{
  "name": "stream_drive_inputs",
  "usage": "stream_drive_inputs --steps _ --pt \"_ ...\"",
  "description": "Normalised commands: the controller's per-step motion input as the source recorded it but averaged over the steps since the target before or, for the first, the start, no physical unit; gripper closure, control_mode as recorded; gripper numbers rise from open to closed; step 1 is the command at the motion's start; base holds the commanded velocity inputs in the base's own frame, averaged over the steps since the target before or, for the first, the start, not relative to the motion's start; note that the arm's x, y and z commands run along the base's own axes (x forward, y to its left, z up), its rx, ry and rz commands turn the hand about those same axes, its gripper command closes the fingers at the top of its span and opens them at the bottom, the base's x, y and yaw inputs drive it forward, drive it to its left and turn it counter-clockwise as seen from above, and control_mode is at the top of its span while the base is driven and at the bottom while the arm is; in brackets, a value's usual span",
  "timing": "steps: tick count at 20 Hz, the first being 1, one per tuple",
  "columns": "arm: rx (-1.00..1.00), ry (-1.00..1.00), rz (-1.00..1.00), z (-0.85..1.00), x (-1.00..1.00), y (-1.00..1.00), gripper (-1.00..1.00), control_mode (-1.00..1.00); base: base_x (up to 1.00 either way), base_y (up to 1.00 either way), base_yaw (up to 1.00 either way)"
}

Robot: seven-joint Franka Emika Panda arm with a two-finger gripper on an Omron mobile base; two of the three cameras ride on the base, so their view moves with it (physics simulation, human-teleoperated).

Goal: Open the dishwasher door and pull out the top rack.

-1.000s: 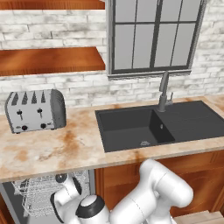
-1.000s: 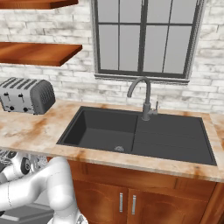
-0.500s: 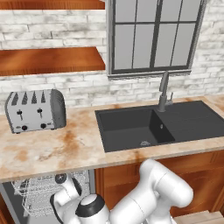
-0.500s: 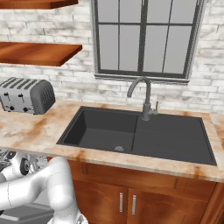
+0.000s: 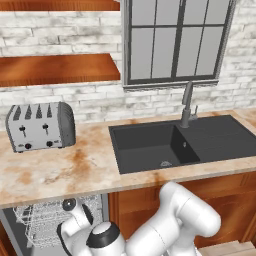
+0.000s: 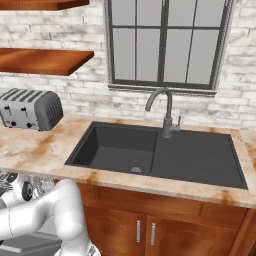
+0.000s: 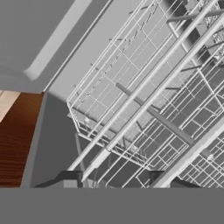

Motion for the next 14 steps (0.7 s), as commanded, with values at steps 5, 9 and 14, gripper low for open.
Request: stream_drive_inputs --steps 5,9,14 --pt "-0.14 0.45 0.00 -0.97 -1.00 -0.19 1.00 -1.00 0.00 0.00 0.00" --pt "-0.18 0.46 0.00 -1.00 -1.00 -0.16 1.00 -1.00 0.00 0.00 0.00" --pt "-0.22 0.45 0.02 -1.00 -1.00 -0.20 1.00 -1.00 0.00 0.00 0.00"
